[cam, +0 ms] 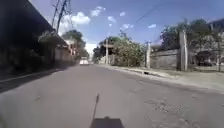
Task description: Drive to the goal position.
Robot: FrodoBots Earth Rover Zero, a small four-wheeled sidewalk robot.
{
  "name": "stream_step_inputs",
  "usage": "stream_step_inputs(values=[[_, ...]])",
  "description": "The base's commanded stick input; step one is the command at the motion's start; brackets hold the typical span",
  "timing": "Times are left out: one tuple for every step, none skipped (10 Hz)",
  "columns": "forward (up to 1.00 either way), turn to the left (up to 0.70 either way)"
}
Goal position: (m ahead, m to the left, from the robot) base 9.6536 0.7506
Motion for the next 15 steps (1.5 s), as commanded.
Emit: stream_step_inputs(values=[[1.00, 0.00], [1.00, 0.00], [1.00, 0.00], [1.00, 0.00], [1.00, 0.00], [1.00, 0.00], [1.00, 0.00], [1.00, 0.00], [1.00, 0.00], [1.00, 0.00], [1.00, 0.00], [1.00, 0.00], [1.00, 0.00], [1.00, 0.00], [1.00, 0.00]])
